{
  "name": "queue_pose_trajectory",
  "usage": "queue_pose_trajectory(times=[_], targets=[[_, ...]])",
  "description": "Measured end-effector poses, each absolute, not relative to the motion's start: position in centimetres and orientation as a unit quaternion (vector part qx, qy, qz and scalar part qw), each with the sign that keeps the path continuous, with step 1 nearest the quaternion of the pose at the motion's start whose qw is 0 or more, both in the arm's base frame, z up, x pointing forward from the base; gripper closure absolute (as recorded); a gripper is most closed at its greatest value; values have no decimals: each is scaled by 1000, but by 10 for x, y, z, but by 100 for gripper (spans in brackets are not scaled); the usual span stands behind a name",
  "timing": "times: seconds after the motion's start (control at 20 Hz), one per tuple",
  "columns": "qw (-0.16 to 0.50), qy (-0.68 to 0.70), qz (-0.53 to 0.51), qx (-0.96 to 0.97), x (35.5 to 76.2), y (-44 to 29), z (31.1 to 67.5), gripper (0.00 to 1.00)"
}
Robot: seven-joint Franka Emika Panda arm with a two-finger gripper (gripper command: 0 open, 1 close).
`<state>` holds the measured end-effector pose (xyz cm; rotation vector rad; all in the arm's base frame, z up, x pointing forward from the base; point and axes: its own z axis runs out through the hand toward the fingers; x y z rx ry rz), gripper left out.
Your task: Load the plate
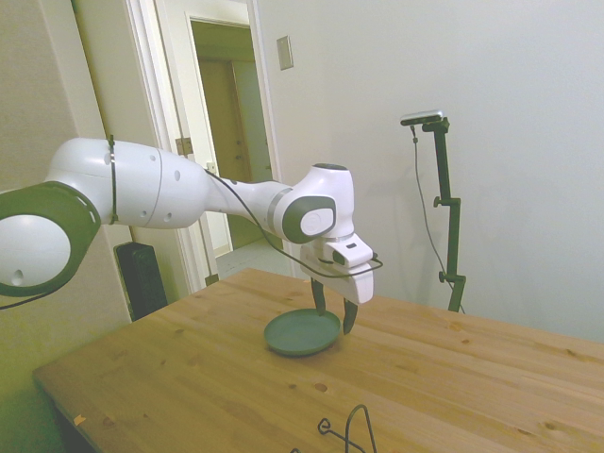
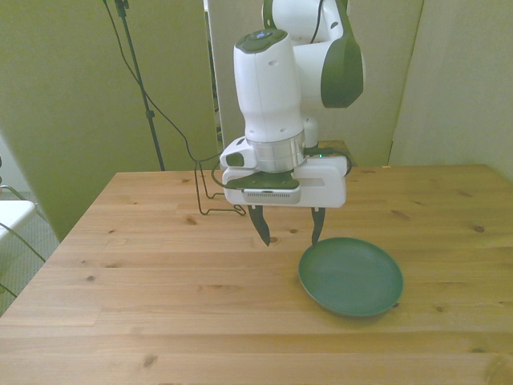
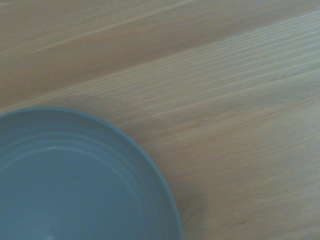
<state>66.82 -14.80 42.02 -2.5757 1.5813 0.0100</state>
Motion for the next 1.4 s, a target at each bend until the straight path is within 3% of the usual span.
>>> queue_pose_trajectory(times=[1.15, 1.2, 1.4], targets=[[133, 478, 42, -867, 675, -140, 361, 0], [134, 477, 43, -867, 675, -140, 360, 100], [135, 477, 48, -867, 673, -138, 357, 100]])
